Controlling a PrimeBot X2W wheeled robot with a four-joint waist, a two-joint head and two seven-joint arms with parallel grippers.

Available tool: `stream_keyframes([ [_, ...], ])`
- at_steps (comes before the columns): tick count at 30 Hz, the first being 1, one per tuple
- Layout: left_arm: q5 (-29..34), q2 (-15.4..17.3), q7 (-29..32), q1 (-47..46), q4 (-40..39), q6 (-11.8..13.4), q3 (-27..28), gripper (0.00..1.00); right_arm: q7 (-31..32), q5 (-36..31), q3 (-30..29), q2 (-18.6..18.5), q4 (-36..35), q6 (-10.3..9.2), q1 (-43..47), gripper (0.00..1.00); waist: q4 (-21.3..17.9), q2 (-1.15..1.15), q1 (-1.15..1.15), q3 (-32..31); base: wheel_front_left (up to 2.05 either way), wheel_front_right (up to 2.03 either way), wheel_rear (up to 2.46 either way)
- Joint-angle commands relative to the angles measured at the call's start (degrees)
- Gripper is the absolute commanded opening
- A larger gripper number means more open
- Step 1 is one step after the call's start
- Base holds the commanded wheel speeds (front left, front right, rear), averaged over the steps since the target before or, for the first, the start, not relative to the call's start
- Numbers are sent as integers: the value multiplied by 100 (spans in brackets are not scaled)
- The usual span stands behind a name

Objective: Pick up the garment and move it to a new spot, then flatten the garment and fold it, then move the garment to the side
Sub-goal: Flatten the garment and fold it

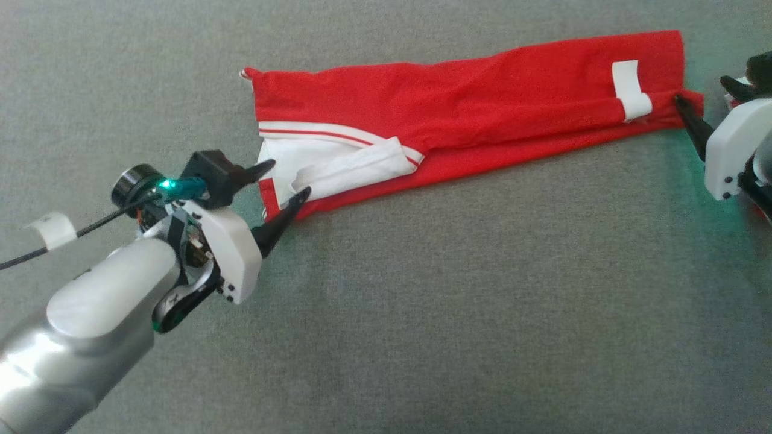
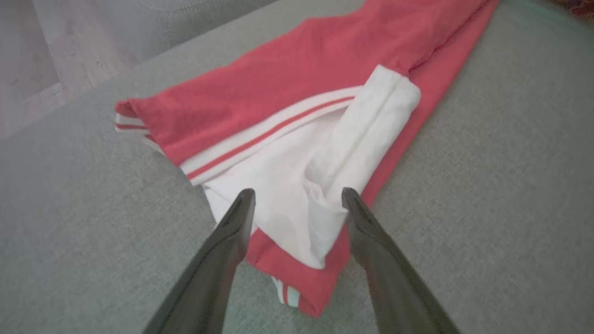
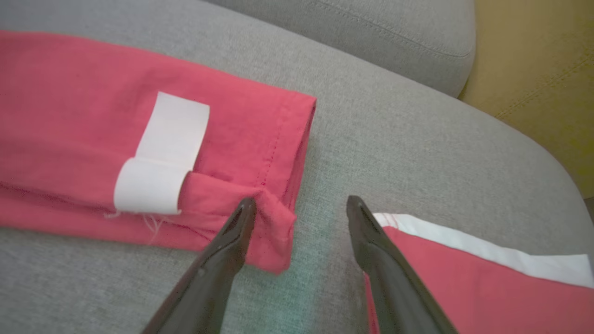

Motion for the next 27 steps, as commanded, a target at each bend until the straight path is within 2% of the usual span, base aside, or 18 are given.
stream_keyframes([
  [1, -6, 152, -114, -194, -55, 86, 303, 100, -84, 111, 5, -94, -66, 11, -22, 100, -47, 0, 0, -126, 0, 0, 0],
  [5, -125, 130, -445, -146, -16, 337, 564, 100, -197, 552, -124, -141, -258, 11, 0, 100, -130, 0, 0, -378, 0, 0, 0],
  [9, -357, 11, -1156, -61, -71, 814, 1116, 100, -458, 915, -423, -170, -456, 11, -17, 100, -206, 0, 0, -638, 0, 0, 0],
  [15, -672, -250, -2154, 256, -268, 1359, 1874, 100, -1509, 1125, -1108, 115, -819, 11, 66, 100, -264, 0, 0, -966, 0, 0, 0],
  [18, -695, -393, -2323, 536, -434, 1558, 2301, 100, -1955, 989, -1535, 423, -949, 11, 214, 100, -296, 0, 0, -1091, 0, 0, 0],
  [21, -441, -607, -2351, 958, -731, 1707, 2905, 100, -2084, 667, -2152, 847, -1189, 11, 521, 100, -325, 0, 0, -1191, 0, 0, 0],
  [24, 29, -919, -2354, 1579, -1019, 1731, 3502, 100, -2093, -111, -3056, 1382, -1880, 11, 1103, 100, -366, 0, 0, -1237, 0, 0, 0],
  [27, 482, -1238, -2354, 2228, -1115, 1609, 3936, 100, -2095, -1075, -3683, 2100, -2526, 11, 1984, 100, -406, 0, 0, -1278, 0, 0, 0],
])
